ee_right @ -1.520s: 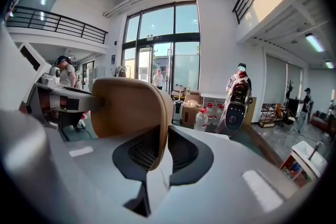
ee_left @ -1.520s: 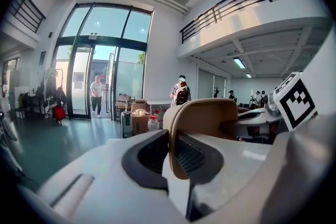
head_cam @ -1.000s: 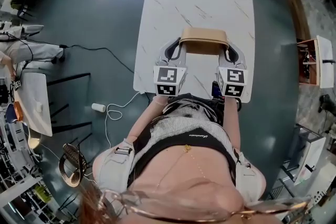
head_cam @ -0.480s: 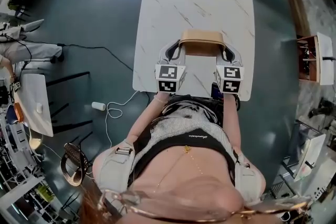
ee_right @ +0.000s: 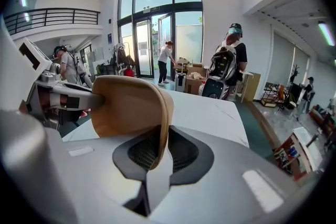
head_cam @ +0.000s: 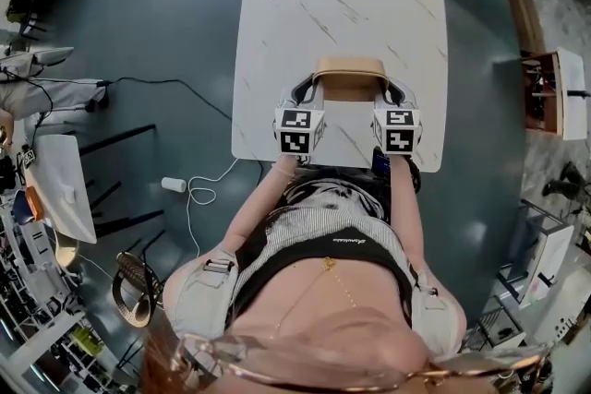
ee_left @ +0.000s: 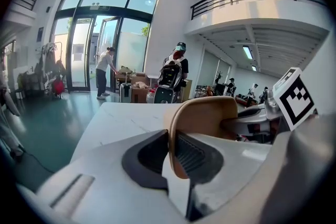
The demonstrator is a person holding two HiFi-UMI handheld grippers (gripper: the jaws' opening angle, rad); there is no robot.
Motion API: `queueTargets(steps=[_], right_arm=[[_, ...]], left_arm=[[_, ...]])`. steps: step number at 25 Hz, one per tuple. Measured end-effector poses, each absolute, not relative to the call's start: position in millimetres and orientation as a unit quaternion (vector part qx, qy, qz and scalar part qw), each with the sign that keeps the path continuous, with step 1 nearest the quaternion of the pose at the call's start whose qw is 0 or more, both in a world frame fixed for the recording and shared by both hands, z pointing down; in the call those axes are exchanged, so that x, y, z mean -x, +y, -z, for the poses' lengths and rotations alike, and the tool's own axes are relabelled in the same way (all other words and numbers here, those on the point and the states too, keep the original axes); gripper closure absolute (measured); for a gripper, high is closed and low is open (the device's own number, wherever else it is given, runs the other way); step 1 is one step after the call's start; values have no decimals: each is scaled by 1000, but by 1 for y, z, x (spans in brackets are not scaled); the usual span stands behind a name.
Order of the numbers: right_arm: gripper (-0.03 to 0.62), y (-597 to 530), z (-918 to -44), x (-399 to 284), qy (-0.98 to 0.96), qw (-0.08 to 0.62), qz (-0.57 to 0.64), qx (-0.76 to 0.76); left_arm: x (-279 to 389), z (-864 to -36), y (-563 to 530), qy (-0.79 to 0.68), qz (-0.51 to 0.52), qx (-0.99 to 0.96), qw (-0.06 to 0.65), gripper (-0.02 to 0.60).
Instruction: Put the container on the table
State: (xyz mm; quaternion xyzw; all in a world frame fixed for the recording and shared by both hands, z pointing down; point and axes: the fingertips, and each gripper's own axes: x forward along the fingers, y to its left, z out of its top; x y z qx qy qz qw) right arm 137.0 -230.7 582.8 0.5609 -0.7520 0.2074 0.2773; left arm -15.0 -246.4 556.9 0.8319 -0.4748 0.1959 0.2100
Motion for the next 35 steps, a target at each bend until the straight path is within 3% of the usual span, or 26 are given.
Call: queueTargets(steps=[35], right_arm=[[530,-228,-714,-145,-695,391,-311,-517]], left_arm=[[4,-689,-254,-421,-312,-778,347,551]])
